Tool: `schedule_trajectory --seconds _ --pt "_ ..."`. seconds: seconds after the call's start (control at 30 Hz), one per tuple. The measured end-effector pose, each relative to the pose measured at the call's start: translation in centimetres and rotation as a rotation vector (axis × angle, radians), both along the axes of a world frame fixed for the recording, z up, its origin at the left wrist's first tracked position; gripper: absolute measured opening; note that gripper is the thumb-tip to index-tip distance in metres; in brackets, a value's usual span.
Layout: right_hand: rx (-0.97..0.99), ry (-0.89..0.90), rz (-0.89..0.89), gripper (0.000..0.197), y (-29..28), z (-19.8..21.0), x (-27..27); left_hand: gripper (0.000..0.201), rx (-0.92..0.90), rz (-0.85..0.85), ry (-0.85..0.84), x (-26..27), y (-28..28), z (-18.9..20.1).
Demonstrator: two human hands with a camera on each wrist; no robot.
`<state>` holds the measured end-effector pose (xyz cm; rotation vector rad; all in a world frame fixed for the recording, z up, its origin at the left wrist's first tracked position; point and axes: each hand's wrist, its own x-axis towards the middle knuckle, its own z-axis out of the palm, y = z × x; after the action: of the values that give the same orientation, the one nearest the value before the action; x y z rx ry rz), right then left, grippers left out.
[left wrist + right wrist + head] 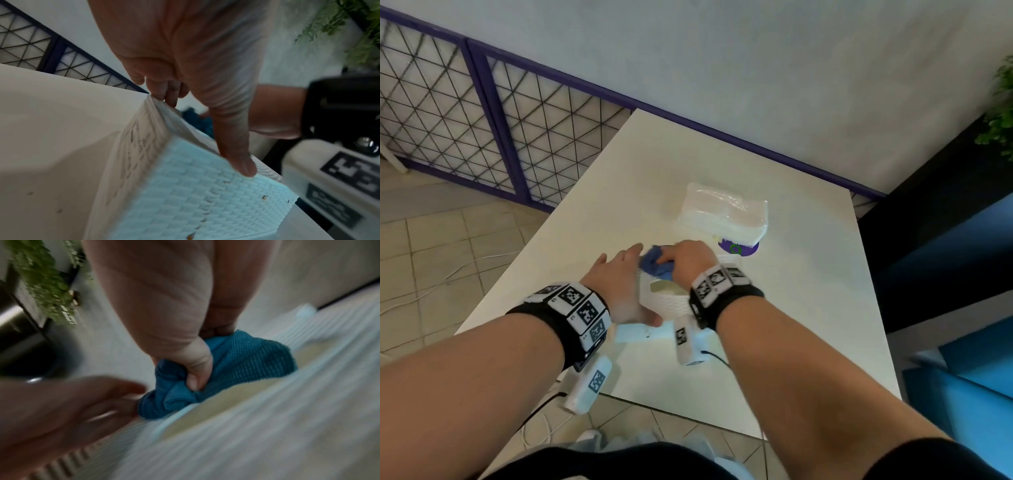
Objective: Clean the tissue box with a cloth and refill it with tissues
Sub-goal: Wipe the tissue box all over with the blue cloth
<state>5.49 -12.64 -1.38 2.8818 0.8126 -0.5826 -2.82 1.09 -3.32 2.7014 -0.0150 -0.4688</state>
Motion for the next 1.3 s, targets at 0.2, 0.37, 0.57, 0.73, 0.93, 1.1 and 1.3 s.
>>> schedule_trajectory --seconds 0.2,0.37,0.57,0.73,0.93,1.1,1.3 --pt "0.027 0.047 -0.065 0.035 -2.8 2.2 0.1 0.138 0.11 -0.015 0.04 0.1 -0.1 1.0" --pt "-0.23 0.009 -0.152 0.033 -4.1 2.8 0.9 0.139 0.126 -0.014 0.029 0.2 -0.4 1.3" --pt "0.006 -0.042 0.057 0.027 3.0 0.8 -3.0 0.132 0.107 -0.001 -0.02 0.2 -0.6 1.6" --pt "-0.071 0.014 -0.179 0.031 -4.7 1.7 0.1 0.142 0.151 -0.01 0.005 0.2 -0.2 0.9" --pt "-0.206 -0.038 -0.243 0.029 -9.0 4.1 1.3 0.124 0.158 -0.046 -0.037 -0.2 0.2 0.2" --pt "0.004 -0.111 -0.401 0.024 -9.5 5.4 0.9 0.101 0.373 -0.022 -0.076 -0.1 -0.9 0.2" --pt "0.278 -0.119 -0.513 0.027 -9.9 5.7 0.7 0.045 0.397 -0.067 0.0 2.6 -0.1 2.2"
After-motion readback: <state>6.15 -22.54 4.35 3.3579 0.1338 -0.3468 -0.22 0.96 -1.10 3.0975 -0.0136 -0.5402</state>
